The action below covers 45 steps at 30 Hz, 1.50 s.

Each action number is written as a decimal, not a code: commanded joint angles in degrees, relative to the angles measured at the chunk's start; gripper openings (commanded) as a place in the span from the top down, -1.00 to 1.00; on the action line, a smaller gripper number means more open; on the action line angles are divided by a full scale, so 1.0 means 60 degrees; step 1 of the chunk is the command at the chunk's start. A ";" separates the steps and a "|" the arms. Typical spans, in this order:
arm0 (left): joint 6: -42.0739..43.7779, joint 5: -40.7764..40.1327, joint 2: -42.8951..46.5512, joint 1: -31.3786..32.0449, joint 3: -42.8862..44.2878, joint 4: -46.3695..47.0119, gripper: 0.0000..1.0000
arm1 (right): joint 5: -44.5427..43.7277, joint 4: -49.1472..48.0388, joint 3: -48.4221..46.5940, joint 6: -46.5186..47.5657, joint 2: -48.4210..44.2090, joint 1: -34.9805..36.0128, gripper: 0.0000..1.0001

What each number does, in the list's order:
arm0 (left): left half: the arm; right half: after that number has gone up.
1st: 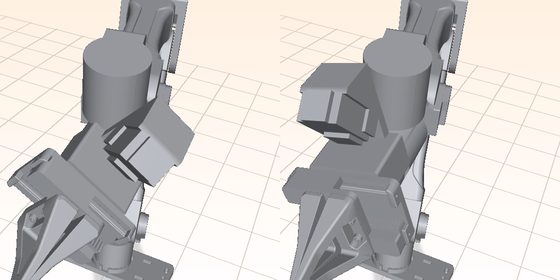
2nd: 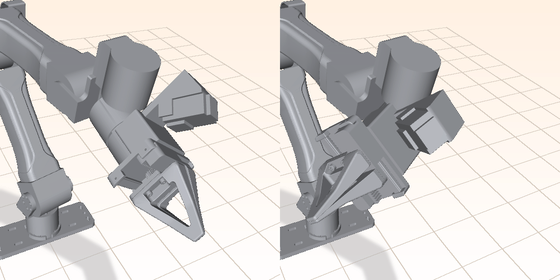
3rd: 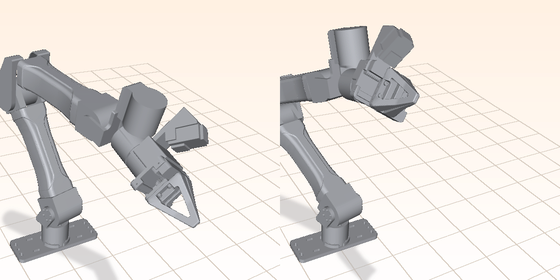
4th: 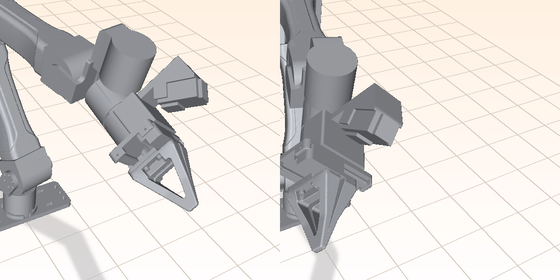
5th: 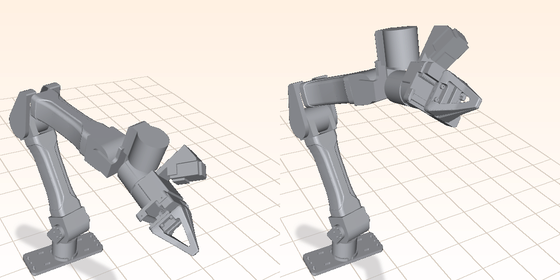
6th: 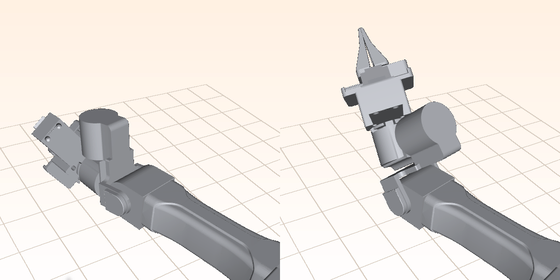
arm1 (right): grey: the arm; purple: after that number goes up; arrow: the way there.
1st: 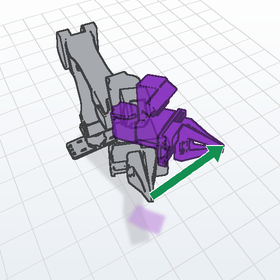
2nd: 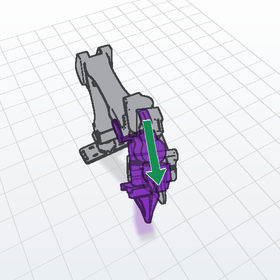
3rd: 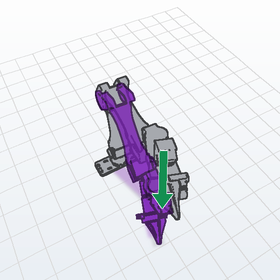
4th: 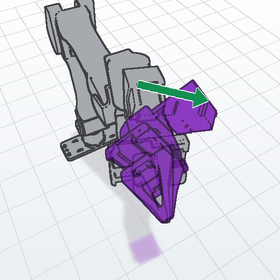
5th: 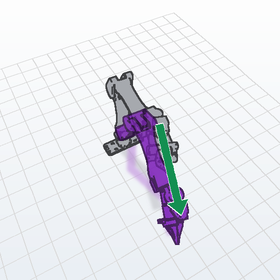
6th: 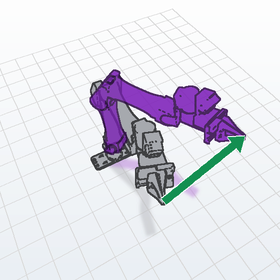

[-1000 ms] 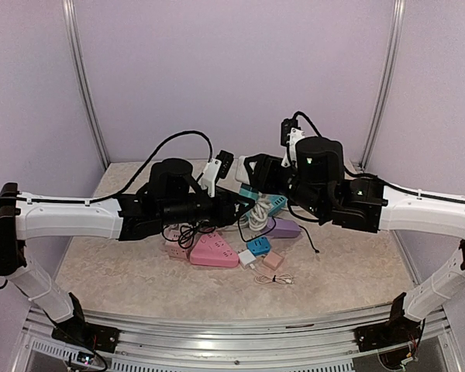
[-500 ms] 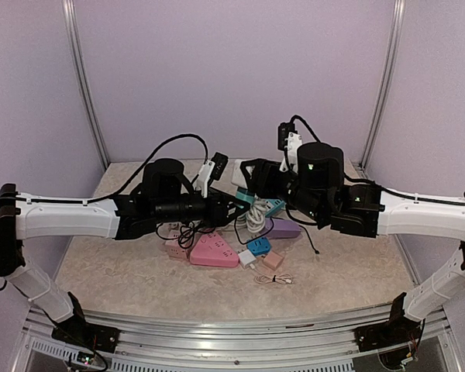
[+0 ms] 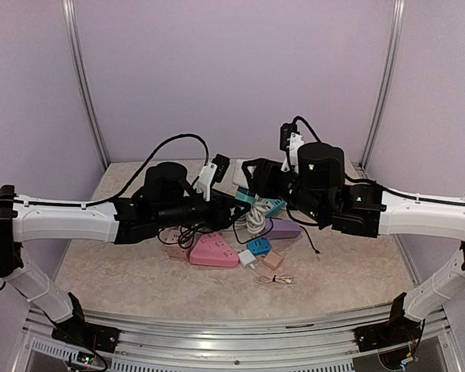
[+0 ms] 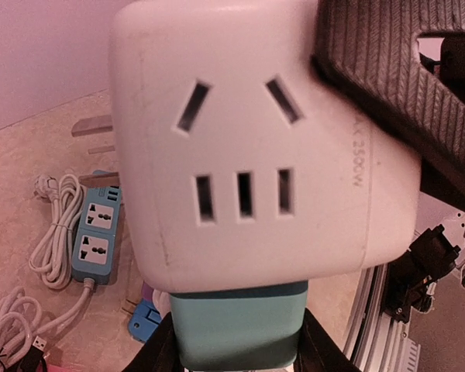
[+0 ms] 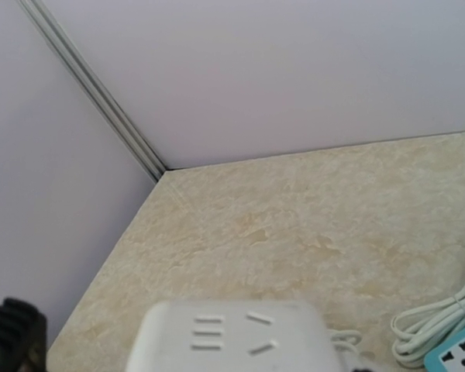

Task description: Pull the plug off the socket

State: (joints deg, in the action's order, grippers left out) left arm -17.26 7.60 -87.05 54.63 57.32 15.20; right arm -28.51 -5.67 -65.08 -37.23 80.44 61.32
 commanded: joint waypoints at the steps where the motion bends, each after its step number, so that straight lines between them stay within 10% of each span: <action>1: 0.0658 -0.0818 0.0401 0.0170 -0.0045 -0.0205 1.00 | -0.1129 0.0167 -0.0184 0.0019 -0.0496 -0.0241 1.00; 23: -0.0263 0.1375 0.0654 -0.0609 -0.0494 0.0528 1.00 | -0.0756 -0.0131 -0.0116 0.0141 -0.0489 -0.0288 1.00; 45: 0.0779 -0.0729 0.0635 0.0163 -0.0310 -0.0248 1.00 | -0.1115 0.0106 -0.0097 -0.0104 -0.0441 -0.0338 1.00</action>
State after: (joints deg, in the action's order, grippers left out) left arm -15.16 5.30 -85.62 55.20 55.42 16.36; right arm -27.68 -4.69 -65.08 -39.24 80.03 61.32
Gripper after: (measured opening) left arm 0.422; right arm 0.606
